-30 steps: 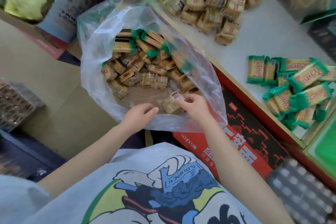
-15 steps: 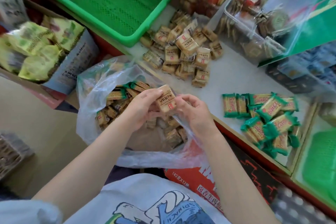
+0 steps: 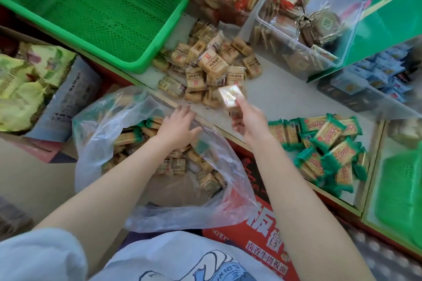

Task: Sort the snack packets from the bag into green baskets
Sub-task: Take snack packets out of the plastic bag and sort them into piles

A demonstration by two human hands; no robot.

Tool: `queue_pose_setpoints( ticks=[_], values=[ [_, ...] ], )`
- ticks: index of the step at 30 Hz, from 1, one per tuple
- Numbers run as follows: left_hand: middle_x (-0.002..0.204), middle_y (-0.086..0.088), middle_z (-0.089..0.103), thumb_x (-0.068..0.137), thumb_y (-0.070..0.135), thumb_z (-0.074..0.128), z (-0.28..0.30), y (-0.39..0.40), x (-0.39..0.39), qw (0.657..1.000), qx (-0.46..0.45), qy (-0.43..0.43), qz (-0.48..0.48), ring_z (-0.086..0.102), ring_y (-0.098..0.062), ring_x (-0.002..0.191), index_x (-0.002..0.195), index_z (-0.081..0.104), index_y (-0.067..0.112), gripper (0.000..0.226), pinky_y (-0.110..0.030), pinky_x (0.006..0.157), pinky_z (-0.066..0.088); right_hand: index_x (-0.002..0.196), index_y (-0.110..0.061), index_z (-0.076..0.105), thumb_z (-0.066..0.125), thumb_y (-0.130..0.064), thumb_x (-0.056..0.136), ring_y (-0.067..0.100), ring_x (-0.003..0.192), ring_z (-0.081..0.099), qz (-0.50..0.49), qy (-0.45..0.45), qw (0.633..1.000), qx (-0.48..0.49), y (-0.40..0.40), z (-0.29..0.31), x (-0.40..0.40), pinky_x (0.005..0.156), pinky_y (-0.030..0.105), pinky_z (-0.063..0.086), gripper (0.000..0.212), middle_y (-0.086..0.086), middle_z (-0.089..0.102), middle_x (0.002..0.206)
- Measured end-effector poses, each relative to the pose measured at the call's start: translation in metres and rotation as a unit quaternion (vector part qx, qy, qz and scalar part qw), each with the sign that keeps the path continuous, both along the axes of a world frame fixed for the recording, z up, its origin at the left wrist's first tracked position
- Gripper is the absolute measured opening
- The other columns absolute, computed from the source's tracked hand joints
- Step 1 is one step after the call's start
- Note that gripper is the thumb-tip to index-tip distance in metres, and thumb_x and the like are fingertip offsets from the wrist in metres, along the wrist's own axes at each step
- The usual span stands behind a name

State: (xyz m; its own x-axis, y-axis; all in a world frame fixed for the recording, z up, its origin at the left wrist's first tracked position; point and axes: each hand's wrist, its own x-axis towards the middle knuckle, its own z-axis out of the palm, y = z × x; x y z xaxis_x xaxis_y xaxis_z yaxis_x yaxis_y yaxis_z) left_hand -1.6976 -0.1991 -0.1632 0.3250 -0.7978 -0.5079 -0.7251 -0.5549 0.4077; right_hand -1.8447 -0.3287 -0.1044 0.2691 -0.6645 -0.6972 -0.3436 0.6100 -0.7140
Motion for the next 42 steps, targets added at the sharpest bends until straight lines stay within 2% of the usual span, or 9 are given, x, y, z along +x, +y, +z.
queue_pose_setpoints(
  ticks=[5,13,19,22,27,31,36,38,42],
  values=[
    [0.169,-0.002,-0.001,0.102,0.054,0.039,-0.021,0.006,0.002,0.997,0.036,-0.041,-0.052,-0.004,-0.023,0.155,0.160,0.013,0.024,0.071,-0.050,0.124,0.012,0.121,-0.008,0.059,0.050,-0.021,0.105,0.021,0.070,0.068,-0.013,-0.065,0.997,-0.032,-0.042,-0.005,0.047,0.063,0.030,0.058,0.022,0.012,0.070,0.097],
    [0.168,-0.001,-0.008,0.100,0.058,0.038,-0.023,0.007,-0.001,0.997,0.051,-0.034,-0.048,-0.010,-0.023,0.154,0.161,0.007,0.024,0.077,-0.053,0.124,0.011,0.155,-0.014,0.030,0.043,-0.014,0.107,0.026,0.084,0.070,0.012,-0.039,0.998,-0.053,-0.031,-0.009,0.030,0.077,0.037,0.061,0.049,0.017,0.066,0.113],
    [0.165,-0.010,0.018,0.098,0.046,0.050,-0.018,0.020,-0.012,0.998,-0.034,-0.054,-0.006,0.012,-0.029,0.153,0.153,0.034,0.019,0.063,-0.051,0.121,0.019,0.116,-0.006,0.061,0.047,-0.012,0.106,0.026,0.072,0.070,0.123,-0.049,0.991,0.011,0.061,-0.014,-0.015,0.067,0.034,0.060,0.019,0.017,0.069,0.092],
    [0.123,-0.010,0.055,0.096,0.033,0.055,-0.023,0.075,-0.046,0.987,-0.132,-0.053,0.080,0.049,-0.030,0.117,0.121,0.060,0.012,0.034,-0.042,0.094,0.041,0.103,-0.013,0.067,0.053,-0.015,0.103,0.022,0.077,0.071,0.218,0.032,0.973,0.066,0.102,-0.045,-0.039,0.075,0.037,0.062,0.014,0.013,0.072,0.094],
    [0.114,-0.001,0.061,0.101,0.053,0.041,-0.063,0.150,-0.098,0.977,0.137,0.137,0.084,0.058,-0.025,0.107,0.118,0.059,0.019,0.042,-0.039,0.089,0.047,0.113,-0.023,0.067,0.057,-0.020,0.099,0.009,0.109,0.062,0.308,0.172,0.934,-0.049,0.123,-0.092,-0.078,0.092,0.026,0.049,0.018,-0.008,0.067,0.115],
    [0.100,-0.001,0.066,0.103,0.055,0.032,-0.069,0.168,-0.123,0.977,0.116,0.153,0.089,0.059,-0.025,0.095,0.104,0.060,0.018,0.046,-0.038,0.079,0.038,0.119,-0.021,0.067,0.054,-0.024,0.100,0.009,0.111,0.057,0.234,0.181,0.948,-0.117,0.101,-0.086,-0.087,0.089,0.020,0.043,0.023,-0.007,0.065,0.118],
    [0.095,-0.003,0.068,0.104,0.055,0.029,-0.068,0.176,-0.142,0.978,0.067,0.147,0.130,0.061,-0.028,0.091,0.103,0.061,0.019,0.049,-0.037,0.072,0.038,0.112,-0.028,0.068,0.046,-0.056,0.093,0.008,0.105,0.060,0.189,0.196,0.949,-0.157,0.069,-0.083,-0.098,0.089,0.023,0.047,0.040,-0.012,0.066,0.112],
    [0.092,-0.004,0.067,0.104,0.056,0.028,-0.066,0.176,-0.147,0.978,0.060,0.143,0.139,0.061,-0.029,0.088,0.098,0.060,0.018,0.051,-0.038,0.070,0.039,0.103,-0.032,0.064,0.051,-0.052,0.093,0.008,0.102,0.059,0.271,0.201,0.926,-0.170,0.074,-0.086,-0.097,0.084,0.019,0.044,0.026,-0.010,0.063,0.107],
    [0.084,-0.003,0.066,0.103,0.058,0.027,-0.063,0.175,-0.155,0.975,0.055,0.143,0.163,0.061,-0.028,0.083,0.089,0.056,0.018,0.051,-0.038,0.068,0.041,0.090,-0.042,0.066,0.065,-0.051,0.084,0.027,0.116,0.050,0.462,0.245,0.819,-0.235,0.095,-0.103,-0.091,0.102,0.048,0.040,0.011,-0.001,0.052,0.107]
  ],
)
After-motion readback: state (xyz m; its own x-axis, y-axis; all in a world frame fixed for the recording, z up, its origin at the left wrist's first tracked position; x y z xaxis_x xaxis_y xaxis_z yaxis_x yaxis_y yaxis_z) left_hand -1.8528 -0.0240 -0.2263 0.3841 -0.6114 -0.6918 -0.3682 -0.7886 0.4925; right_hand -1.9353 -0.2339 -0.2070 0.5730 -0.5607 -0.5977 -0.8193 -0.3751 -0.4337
